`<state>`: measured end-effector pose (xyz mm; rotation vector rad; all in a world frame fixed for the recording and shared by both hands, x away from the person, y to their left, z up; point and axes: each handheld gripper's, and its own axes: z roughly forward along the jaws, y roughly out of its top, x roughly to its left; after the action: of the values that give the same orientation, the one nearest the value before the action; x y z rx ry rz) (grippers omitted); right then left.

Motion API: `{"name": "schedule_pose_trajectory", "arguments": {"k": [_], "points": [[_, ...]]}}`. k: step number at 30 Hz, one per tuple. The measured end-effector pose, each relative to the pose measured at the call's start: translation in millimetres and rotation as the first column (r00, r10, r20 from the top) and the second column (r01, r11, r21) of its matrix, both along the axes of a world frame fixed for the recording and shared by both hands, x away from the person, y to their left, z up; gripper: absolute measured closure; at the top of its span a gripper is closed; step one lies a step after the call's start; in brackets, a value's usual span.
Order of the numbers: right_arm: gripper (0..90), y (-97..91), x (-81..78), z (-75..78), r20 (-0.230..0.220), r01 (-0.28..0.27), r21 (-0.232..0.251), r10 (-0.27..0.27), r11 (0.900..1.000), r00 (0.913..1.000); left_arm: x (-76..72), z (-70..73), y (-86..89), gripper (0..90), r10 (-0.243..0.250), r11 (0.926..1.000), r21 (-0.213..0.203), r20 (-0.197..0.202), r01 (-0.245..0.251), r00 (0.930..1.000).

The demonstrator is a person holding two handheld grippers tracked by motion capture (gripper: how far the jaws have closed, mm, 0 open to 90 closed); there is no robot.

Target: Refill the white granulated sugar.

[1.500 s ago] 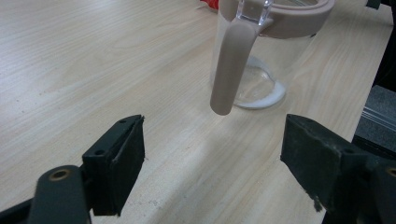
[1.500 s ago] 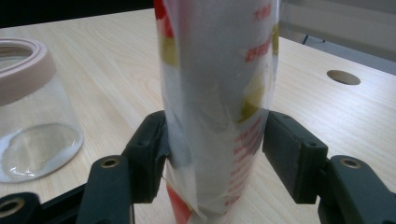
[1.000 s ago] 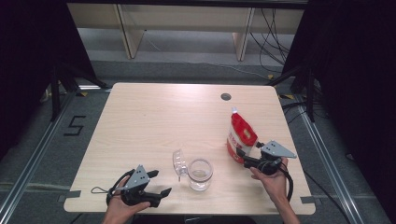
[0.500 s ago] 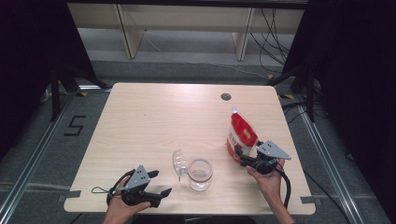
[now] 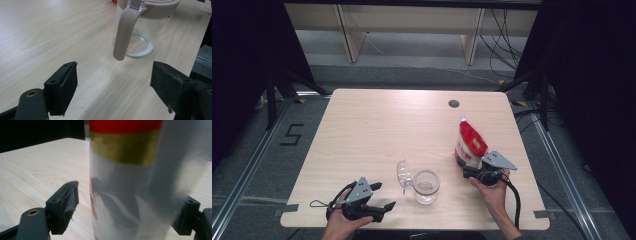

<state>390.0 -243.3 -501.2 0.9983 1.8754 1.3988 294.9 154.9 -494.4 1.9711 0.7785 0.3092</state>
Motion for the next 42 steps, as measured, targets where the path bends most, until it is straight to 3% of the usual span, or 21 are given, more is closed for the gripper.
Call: {"name": "schedule_pose_trajectory", "arguments": {"k": [2, 7, 8, 11, 12, 13, 15, 18, 20, 21, 24, 31, 32, 36, 37, 39, 42], "points": [[22.9, 4.0, -1.3, -1.2, 0.001, 0.020, 0.048, -0.020, 0.9987, 0.9998, -0.1, 0.2, 0.2, 21.2, -0.004, 1.0000, 0.006, 0.002, 0.004, 1.0000], [24.7, 2.8, -0.4, -1.7, 0.002, 0.007, 0.052, -0.007, 0.9986, 1.0000, -0.1, -0.1, -0.1, 21.2, -0.002, 1.0000, 0.002, 0.001, 0.002, 1.0000], [25.9, 3.7, 1.4, -3.2, 0.027, 0.002, 0.050, -0.003, 0.9988, 0.9996, -0.1, 0.2, 0.1, 21.2, -0.003, 1.0000, 0.005, 0.002, 0.003, 1.0000], [27.8, 2.6, 2.8, -3.3, 0.033, -0.010, 0.038, 0.009, 0.9992, 0.9994, -0.1, 0.2, 0.0, 21.2, -0.003, 1.0000, 0.005, 0.002, 0.003, 1.0000], [29.1, 4.5, -0.1, -3.6, -0.004, 0.006, 0.069, -0.006, 0.9976, 1.0000, 0.0, 0.0, -0.1, 21.2, -0.006, 1.0000, 0.007, 0.003, 0.006, 1.0000], [29.4, 2.9, 1.9, -4.3, 0.023, 0.007, 0.053, -0.008, 0.9986, 0.9997, 0.0, 0.0, -0.1, 21.2, -0.006, 1.0000, 0.007, 0.003, 0.006, 1.0000], [30.2, 2.7, 2.2, -5.3, 0.026, 0.012, 0.054, -0.013, 0.9985, 0.9996, 0.0, 0.1, -0.2, 21.2, -0.007, 1.0000, 0.006, 0.003, 0.007, 1.0000], [31.1, -0.2, 3.6, -12.7, -0.029, 0.027, 0.099, -0.024, 0.9947, 0.9993, 0.0, 0.3, 0.0, 21.2, -0.006, 1.0000, 0.006, 0.004, 0.006, 1.0000], [31.7, -0.8, 3.5, -12.2, -0.009, 0.041, 0.088, -0.040, 0.9953, 0.9992, 0.1, 0.3, 0.0, 21.2, -0.007, 1.0000, 0.006, 0.004, 0.007, 1.0000], [31.7, -2.9, 5.2, -11.2, 0.009, 0.022, 0.074, -0.022, 0.9970, 0.9997, 0.0, 0.2, -0.2, 21.2, -0.007, 1.0000, 0.006, 0.004, 0.007, 1.0000], [33.7, 1.0, 4.0, -12.3, 0.001, 0.033, 0.101, -0.033, 0.9943, 0.9994, 0.1, 0.2, -0.1, 21.2, -0.010, 0.9998, 0.016, 0.004, 0.010, 0.9999], [34.3, -0.8, 7.1, -12.8, 0.029, 0.018, 0.094, -0.021, 0.9954, 0.9994, -0.3, -0.3, -1.0, 21.2, -0.004, 1.0000, -0.001, -0.001, 0.004, 1.0000], [34.3, 0.1, 6.5, -13.0, 0.027, 0.025, 0.098, -0.027, 0.9948, 0.9993, 0.8, 0.3, 1.1, 21.2, -0.013, 0.9992, 0.039, 0.005, 0.012, 0.9999], [34.9, -0.2, 7.6, -13.3, 0.035, 0.027, 0.099, -0.031, 0.9947, 0.9989, 0.9, 0.2, 0.8, 21.2, -0.015, 0.9991, 0.041, 0.005, 0.015, 0.9999], [34.9, -0.2, 7.9, -13.2, 0.038, 0.024, 0.091, -0.027, 0.9956, 0.9989, 0.1, -0.1, -0.3, 21.2, -0.008, 0.9998, 0.020, 0.002, 0.008, 1.0000], [35.1, 0.1, 7.6, -13.3, 0.036, 0.026, 0.095, -0.029, 0.9951, 0.9989, 0.0, 0.3, -0.2, 21.2, -0.009, 0.9996, 0.026, 0.004, 0.008, 1.0000], [35.2, 2.3, 7.8, -14.2, 0.028, 0.028, 0.121, -0.031, 0.9923, 0.9991, 0.2, -0.4, -0.8, 21.2, -0.010, 0.9999, 0.004, 0.000, 0.010, 1.0000]]}}
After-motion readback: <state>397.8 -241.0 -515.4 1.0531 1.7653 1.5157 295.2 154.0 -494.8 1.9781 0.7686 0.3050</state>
